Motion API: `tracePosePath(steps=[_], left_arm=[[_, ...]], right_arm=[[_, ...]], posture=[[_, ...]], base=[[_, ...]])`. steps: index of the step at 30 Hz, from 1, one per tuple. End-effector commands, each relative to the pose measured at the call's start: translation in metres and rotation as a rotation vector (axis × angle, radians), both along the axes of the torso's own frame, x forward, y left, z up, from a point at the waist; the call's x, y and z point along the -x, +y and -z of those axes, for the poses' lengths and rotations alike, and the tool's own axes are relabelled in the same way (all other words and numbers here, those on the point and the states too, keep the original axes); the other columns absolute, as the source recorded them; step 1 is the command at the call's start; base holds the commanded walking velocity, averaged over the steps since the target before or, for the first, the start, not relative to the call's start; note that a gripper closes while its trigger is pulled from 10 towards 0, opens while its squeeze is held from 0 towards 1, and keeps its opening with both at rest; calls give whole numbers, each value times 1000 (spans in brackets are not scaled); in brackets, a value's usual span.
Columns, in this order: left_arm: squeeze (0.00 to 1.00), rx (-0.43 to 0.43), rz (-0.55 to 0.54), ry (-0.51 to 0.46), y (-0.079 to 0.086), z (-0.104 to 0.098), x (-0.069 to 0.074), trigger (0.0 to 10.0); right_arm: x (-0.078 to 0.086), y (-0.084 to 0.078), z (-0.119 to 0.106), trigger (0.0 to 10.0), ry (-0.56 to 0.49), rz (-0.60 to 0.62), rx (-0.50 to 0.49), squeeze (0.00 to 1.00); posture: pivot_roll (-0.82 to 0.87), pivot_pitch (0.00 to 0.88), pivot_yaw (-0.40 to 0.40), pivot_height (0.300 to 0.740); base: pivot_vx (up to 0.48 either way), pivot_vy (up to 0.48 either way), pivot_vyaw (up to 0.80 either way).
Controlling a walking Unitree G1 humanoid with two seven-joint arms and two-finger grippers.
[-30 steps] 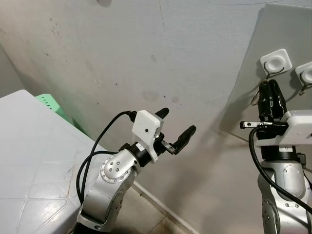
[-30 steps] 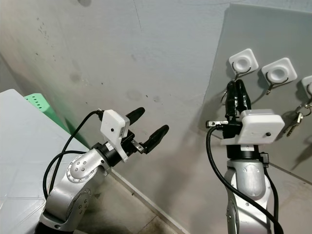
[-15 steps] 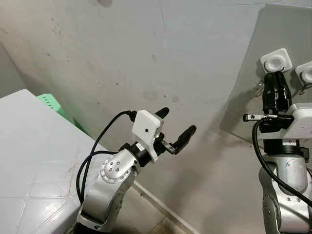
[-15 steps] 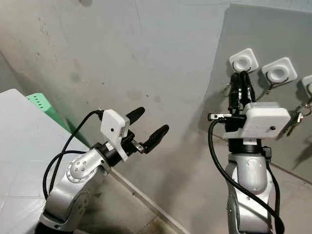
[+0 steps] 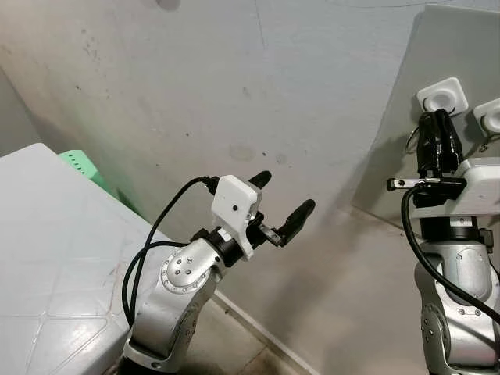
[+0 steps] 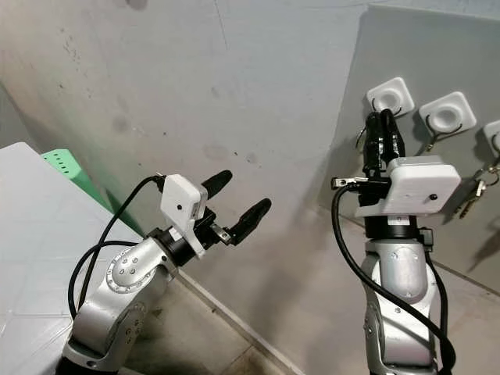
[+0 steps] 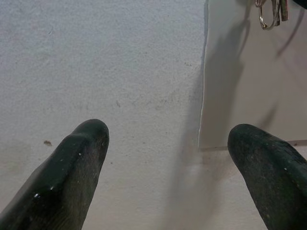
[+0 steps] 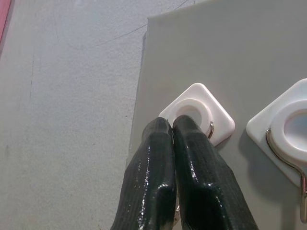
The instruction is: Hang keys on a hook
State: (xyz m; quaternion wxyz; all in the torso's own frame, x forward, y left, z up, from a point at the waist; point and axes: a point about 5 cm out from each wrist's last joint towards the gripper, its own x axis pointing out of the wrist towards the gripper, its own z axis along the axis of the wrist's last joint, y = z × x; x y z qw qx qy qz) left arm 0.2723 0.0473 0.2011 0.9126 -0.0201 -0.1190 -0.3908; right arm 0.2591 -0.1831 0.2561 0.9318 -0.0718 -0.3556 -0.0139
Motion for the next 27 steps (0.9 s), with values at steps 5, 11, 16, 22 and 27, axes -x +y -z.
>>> tracePosePath(steps=[5, 11, 16, 22, 27], left_arm=[[0, 6, -6, -14, 0, -5, 3, 10000], [0, 13, -10, -8, 0, -5, 2, 10000], [0, 17, -11, -3, 0, -5, 3, 10000], [0, 21, -16, 0, 0, -5, 2, 10000], [0, 25, -17, 3, 1, -5, 2, 10000]], right_arm=[[-2, 3, -3, 10000, 3, -15, 27, 0], [-3, 5, -4, 10000, 4, -12, 70, 0], [-4, 8, -5, 10000, -1, -1, 139, 0], [-5, 12, 0, 10000, 23, -1, 173, 0], [-8, 16, 7, 10000, 66, 5, 224, 0]], posture=[[-10, 45, 12, 740], [-10, 47, 8, 740], [-8, 48, 7, 740], [-8, 51, 8, 740], [-8, 52, 9, 740]], base=[[0, 0, 0], [0, 0, 0], [0, 0, 0], [0, 0, 0], [0, 0, 0]])
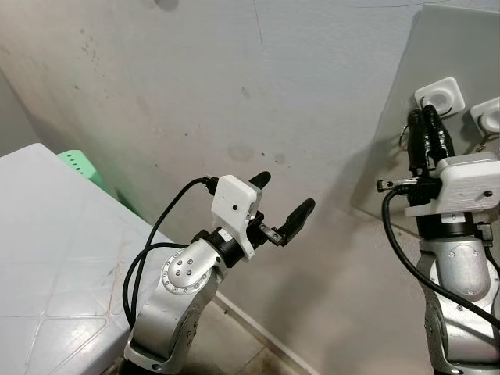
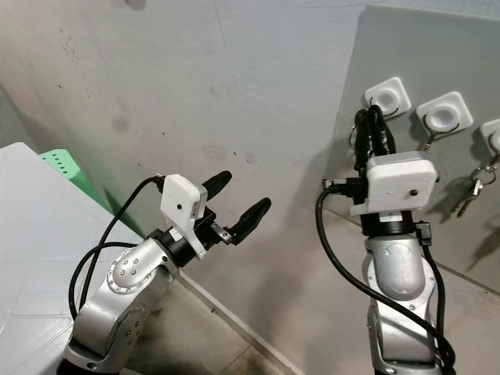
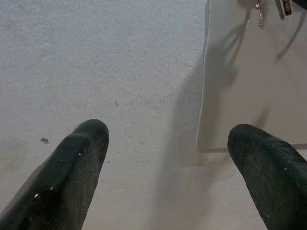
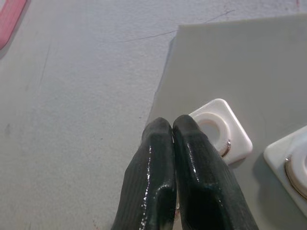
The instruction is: Hang keys on a hook
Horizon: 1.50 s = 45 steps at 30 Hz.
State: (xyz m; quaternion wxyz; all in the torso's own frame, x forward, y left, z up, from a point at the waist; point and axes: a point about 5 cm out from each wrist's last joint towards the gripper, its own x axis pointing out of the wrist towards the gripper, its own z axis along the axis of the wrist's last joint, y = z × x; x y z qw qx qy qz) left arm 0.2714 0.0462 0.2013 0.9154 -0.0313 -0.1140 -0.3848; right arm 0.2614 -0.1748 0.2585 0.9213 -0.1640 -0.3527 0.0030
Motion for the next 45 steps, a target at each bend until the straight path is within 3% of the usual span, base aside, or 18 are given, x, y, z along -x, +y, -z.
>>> tracePosePath(steps=[1, 11, 19, 20, 36, 45], left_arm=[[0, 7, -7, -16, 2, -5, 1, 10000], [0, 11, -10, -15, 2, -6, 0, 10000], [0, 16, -14, -10, 3, -6, 0, 10000], [0, 17, -14, -11, 3, -7, 0, 10000], [0, 22, -30, -9, 4, -7, 0, 10000], [0, 23, -112, 7, 12, 4, -3, 10000]], right_arm=[[-5, 7, 9, 10000, 66, -24, 38, 0], [-13, 8, 28, 10000, 195, -11, 29, 0], [-13, 8, 30, 10000, 201, -8, 26, 0], [-12, 8, 30, 10000, 204, -36, 0, 969], [-5, 6, 35, 10000, 182, -53, -111, 1000], [1, 5, 77, 10000, 315, -76, -145, 1000]], posture=[[-8, 52, 9, 740], [-7, 52, 10, 740], [-5, 51, 9, 740], [-5, 51, 9, 740], [-4, 47, 6, 740], [-4, 37, 1, 740]], base=[[0, 0, 0], [0, 0, 0], [0, 0, 0], [0, 0, 0], [0, 0, 0], [0, 0, 0]])
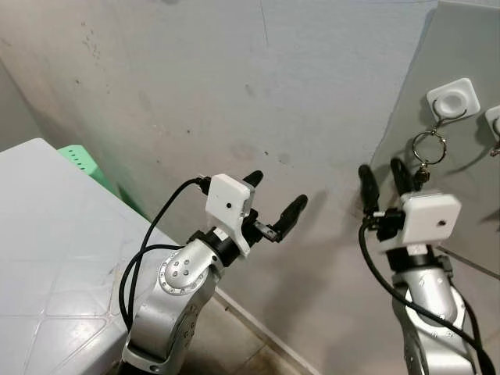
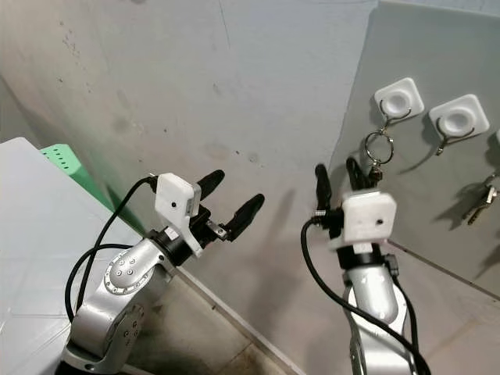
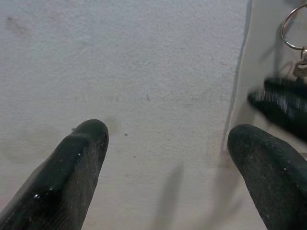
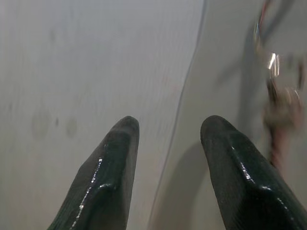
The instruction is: Hang keys on a hook
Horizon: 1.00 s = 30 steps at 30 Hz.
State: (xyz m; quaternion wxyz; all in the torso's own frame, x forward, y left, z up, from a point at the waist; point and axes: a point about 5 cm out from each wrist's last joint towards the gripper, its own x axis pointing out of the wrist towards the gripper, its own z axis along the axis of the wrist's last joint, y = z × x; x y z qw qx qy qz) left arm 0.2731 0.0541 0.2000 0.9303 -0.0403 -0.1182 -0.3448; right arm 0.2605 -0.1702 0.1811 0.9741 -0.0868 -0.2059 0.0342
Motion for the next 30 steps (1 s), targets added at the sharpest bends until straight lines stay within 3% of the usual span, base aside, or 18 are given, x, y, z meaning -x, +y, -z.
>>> tracePosePath(steps=[1, 6, 7, 8, 12, 14, 17, 25, 30], left_arm=[[0, -6, -36, 5, 5, 5, -2, 10000], [0, -13, -130, 48, 15, 25, -5, 10000], [0, 1, -160, 76, 18, 31, -7, 10000], [0, 42, -191, 124, 24, 38, -9, 10000], [0, 51, -225, 148, 29, 47, -10, 10000], [0, -4, -281, 151, 36, 63, -10, 10000], [0, -13, -323, 194, 41, 81, -10, 10000], [0, 2, -428, 268, 55, 112, -13, 10000], [0, 18, -447, 287, 57, 120, -15, 10000]], right_arm=[[0, 0, 3, 10000, 5, -5, -7, 1000], [1, -9, 29, 10000, 98, 40, -50, 1000], [1, -12, 35, 10000, 123, 47, -64, 796], [1, -15, 44, 10000, 153, 60, -86, 0], [2, -19, 54, 10000, 189, 77, -123, 0], [4, -23, 74, 10000, 260, 96, -142, 0], [6, -27, 90, 10000, 315, 117, -147, 0], [12, -28, 115, 10000, 391, 125, -152, 0], [14, -31, 131, 10000, 441, 135, -137, 0]], posture=[[-4, 37, 1, 740], [-4, 30, -2, 740], [-4, 28, -3, 740], [-5, 25, -4, 740], [-3, 22, -6, 740], [-3, 19, -7, 740], [-2, 15, -9, 740], [-1, 18, -14, 740], [-1, 24, -16, 740]], base=[[0, 0, 0], [0, 0, 0], [0, 0, 0], [0, 0, 0], [0, 0, 0], [0, 0, 0], [0, 0, 0], [0, 0, 0], [0, 0, 0]])
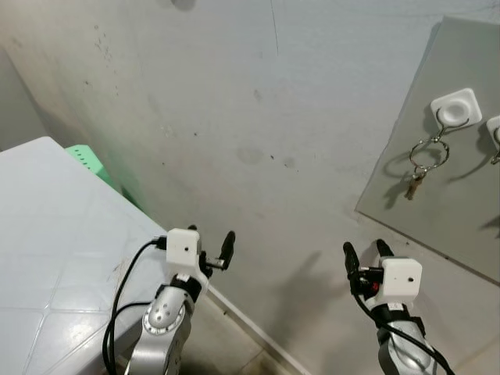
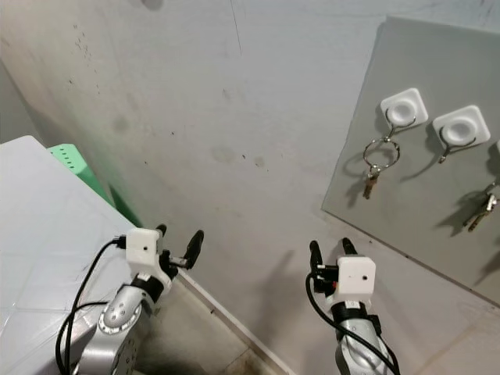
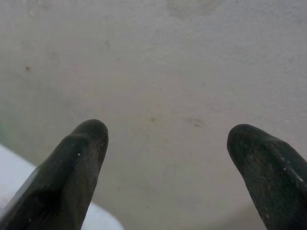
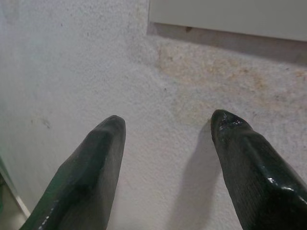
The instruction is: Hang keys on a hook
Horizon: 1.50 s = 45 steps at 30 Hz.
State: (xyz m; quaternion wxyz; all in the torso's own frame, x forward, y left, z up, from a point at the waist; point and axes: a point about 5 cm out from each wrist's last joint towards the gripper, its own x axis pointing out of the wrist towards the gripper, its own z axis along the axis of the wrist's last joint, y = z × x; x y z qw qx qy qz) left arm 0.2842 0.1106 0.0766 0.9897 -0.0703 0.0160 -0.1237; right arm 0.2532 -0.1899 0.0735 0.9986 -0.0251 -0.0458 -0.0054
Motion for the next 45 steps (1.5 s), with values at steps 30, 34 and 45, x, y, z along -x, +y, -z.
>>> tracePosePath(steps=[30, 34, 45], left_arm=[[0, 2, -6, -50, 8, -3, -17, 10000], [0, 2, -4, -48, 8, -2, -17, 10000], [0, 7, 0, -46, 8, -1, -17, 10000]], right_arm=[[6, -11, 36, 10000, 143, 41, 41, 0], [5, -10, 36, 10000, 140, 32, 76, 0], [4, -9, 36, 10000, 136, 23, 82, 0]], posture=[[2, 37, -12, 740], [3, 34, -13, 740], [3, 19, -16, 740]], base=[[0, 0, 0], [0, 0, 600], [0, 0, 800]])
